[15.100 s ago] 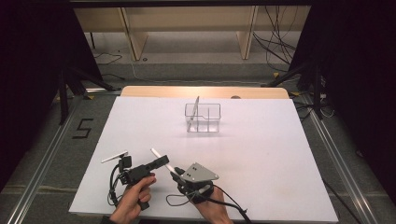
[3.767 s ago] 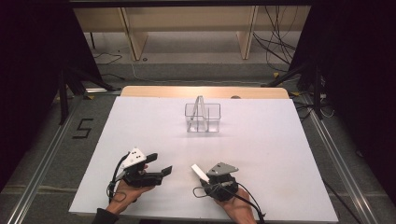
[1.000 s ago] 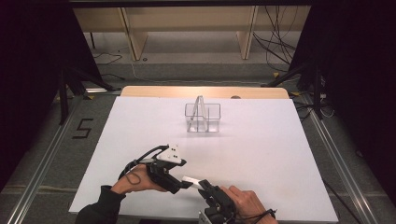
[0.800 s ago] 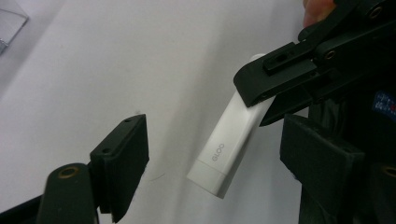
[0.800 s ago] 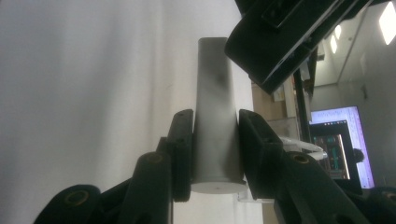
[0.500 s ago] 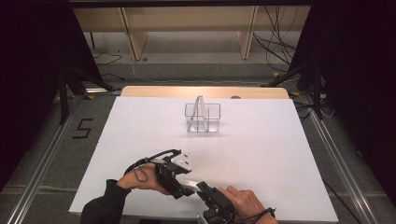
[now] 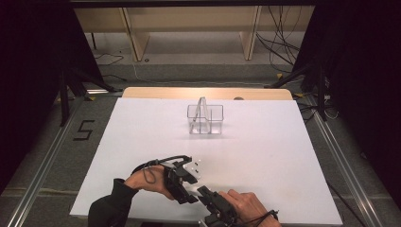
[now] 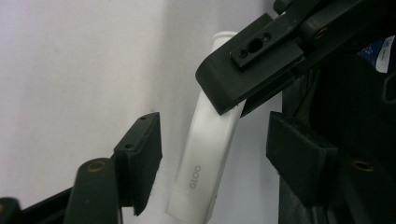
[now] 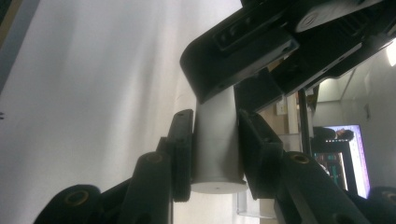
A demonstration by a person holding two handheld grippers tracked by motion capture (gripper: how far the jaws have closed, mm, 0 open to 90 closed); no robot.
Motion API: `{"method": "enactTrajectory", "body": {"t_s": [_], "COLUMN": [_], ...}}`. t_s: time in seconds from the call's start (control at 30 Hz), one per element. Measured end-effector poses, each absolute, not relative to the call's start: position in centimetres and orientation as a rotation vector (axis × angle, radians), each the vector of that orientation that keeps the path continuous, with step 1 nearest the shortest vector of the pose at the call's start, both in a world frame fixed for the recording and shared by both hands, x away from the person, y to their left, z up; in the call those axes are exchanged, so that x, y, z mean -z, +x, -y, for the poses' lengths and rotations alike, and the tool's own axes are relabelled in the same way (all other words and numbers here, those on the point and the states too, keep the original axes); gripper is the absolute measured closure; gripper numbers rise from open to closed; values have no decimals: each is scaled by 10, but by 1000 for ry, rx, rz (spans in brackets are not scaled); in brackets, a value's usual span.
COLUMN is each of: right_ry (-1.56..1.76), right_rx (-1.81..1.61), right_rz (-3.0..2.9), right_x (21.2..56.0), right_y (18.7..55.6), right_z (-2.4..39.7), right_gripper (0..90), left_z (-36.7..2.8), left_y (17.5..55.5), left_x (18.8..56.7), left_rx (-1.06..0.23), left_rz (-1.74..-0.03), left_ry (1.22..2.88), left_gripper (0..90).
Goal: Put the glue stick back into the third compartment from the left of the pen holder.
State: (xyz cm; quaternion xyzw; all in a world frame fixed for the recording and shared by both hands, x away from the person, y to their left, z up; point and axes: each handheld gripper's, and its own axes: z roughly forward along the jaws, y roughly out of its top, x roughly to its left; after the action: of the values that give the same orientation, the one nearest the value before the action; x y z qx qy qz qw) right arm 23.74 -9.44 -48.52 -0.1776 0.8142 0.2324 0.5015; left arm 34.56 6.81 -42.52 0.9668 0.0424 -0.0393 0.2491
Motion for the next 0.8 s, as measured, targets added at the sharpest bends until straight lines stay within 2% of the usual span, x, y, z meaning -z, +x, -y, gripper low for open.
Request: {"method": "enactTrajectory", "body": {"t_s": [0.47,0.8], "right_ry": [-458,-490], "right_rx": [-552,-542], "right_rz": [-1974,-1973], "right_x": [488,490], "right_y": [236,235], "right_z": [93,92], "right_gripper": [678,677], "left_z": [-65,-63], "left_y": [350,352], "left_x": [430,433], "left_rx": [186,223], "left_rz": [-57,-32], "left_ry": [2668,2683], "left_gripper": [517,564]}}
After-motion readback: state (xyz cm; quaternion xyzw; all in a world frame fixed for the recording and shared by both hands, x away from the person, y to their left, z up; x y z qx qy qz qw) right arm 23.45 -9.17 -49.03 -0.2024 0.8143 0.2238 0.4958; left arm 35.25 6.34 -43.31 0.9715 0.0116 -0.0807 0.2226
